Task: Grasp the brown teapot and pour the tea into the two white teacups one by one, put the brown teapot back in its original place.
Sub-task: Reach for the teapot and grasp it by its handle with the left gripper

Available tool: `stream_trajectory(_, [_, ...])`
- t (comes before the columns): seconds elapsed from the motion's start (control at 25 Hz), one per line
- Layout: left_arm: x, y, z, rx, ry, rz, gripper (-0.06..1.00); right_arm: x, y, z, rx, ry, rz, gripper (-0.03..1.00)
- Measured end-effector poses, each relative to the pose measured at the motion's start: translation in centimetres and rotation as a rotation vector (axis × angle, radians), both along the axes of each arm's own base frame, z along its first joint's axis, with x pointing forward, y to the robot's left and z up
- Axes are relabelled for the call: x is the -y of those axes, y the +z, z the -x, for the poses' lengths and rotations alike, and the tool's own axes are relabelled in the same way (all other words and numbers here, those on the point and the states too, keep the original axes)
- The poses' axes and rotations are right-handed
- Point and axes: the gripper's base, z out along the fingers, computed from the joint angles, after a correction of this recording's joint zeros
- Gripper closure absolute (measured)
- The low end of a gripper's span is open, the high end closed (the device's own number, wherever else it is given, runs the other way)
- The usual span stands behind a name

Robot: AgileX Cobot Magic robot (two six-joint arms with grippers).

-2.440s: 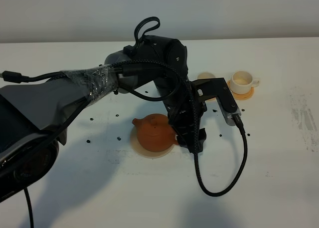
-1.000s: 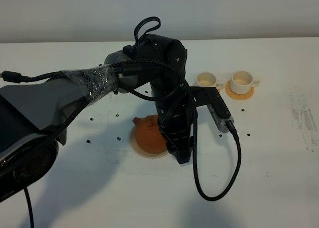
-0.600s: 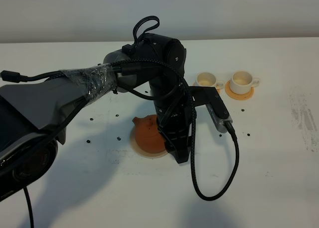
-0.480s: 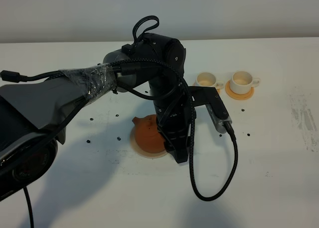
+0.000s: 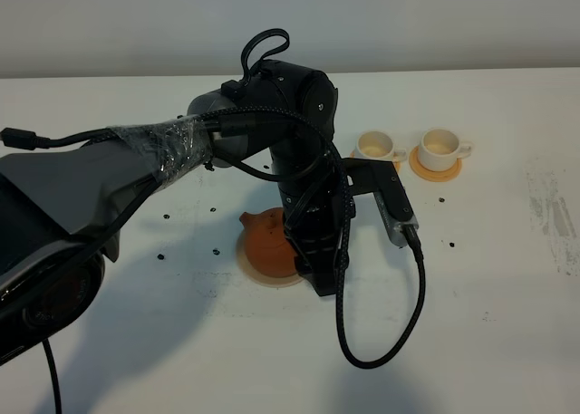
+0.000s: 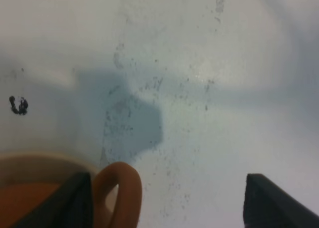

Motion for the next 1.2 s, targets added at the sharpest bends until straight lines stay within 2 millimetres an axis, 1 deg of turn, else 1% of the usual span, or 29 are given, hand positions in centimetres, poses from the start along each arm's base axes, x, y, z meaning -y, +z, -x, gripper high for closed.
stream_trajectory(0.2, [0.01,-0.10,0.00,-0.002,-0.004,0.000,0.34,0.00,0.00,0.00,0.000,0.000,0.000,0.44])
stream_trajectory(0.36, [0.16,-0.62,0.03,-0.017,-0.002,0.007,0.34,0.00,0.00,0.00,0.000,0.000,0.000,0.44])
stream_trajectory(1.2, [0.11,-0.45,-0.01,-0.009,-0.004,0.005,0.34,0.00,0.00,0.00,0.000,0.000,0.000,0.44])
